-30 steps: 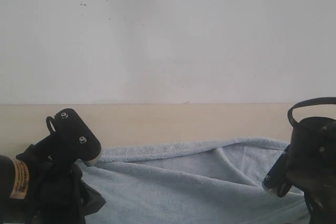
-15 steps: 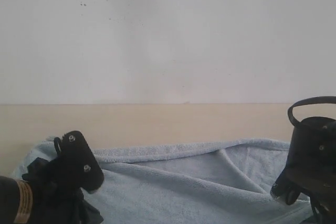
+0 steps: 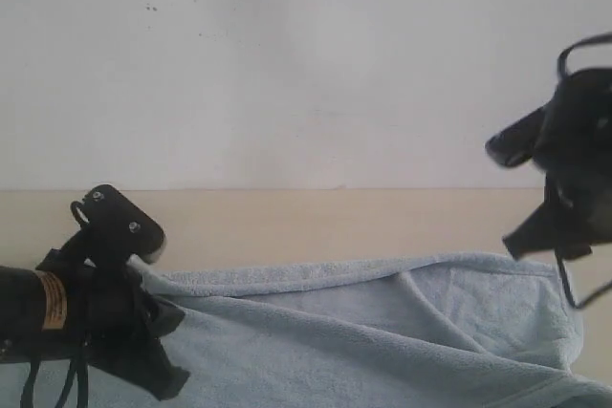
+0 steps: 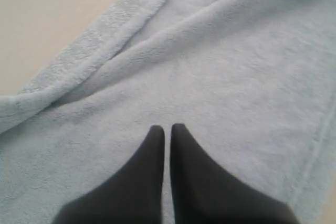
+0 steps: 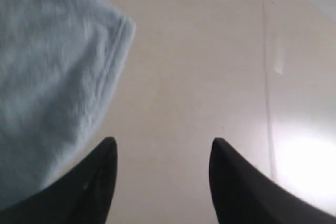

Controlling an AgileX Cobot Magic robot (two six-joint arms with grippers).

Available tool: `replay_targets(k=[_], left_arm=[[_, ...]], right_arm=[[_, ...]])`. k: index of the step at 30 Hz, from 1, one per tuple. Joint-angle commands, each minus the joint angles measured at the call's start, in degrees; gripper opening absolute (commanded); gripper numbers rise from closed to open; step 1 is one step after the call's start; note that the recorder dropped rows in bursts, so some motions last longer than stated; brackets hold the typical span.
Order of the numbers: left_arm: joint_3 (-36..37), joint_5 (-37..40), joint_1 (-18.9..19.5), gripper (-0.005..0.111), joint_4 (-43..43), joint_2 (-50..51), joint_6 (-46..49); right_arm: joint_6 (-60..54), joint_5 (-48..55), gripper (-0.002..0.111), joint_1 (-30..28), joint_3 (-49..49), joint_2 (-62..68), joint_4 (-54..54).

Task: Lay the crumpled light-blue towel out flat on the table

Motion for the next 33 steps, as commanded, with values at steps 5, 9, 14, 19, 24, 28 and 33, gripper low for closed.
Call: replay_targets(k=[5,9,14,19,24,28,33], left_arm=[[-7.2,-10.9,12.5,0.004,-0.2,3.3,-2.9],[-9.7,-10.8,15.4,0.011,-0.2,7.1,-2.6],[-10.6,-11.2,15.5,0.036,-0.2,12.3,-8.2],[-11.7,-11.2,15.5,0.046,-0.2,14.0,-13.3],[-11.7,-10.7,15.5,0.046,-0.2,14.0,-13.3],[-11.7,-10.7,15.5,0.046,-0.2,14.0,-13.3],[-11.7,-10.7,15.5,0.046,-0.2,14.0,-13.3]], right_arm=[[-32.6,-11.1,0.04,-24.9,-14.9,9.0,49.1],[-41.6,-7.0,0.029,-30.1,-21.2,17.5,59.7],[-45.4,-12.2,0.037,-29.8,-23.4,22.8,58.2],[-45.6,-15.1,0.063,-29.8,-23.4,27.6,57.3],[-45.6,-19.7,0.066,-29.8,-23.4,30.1,56.6],[-45.6,-23.5,0.066,-29.8,-23.4,31.5,56.7],[-46.2,-25.1,0.066,-29.8,-23.4,32.8,58.2]])
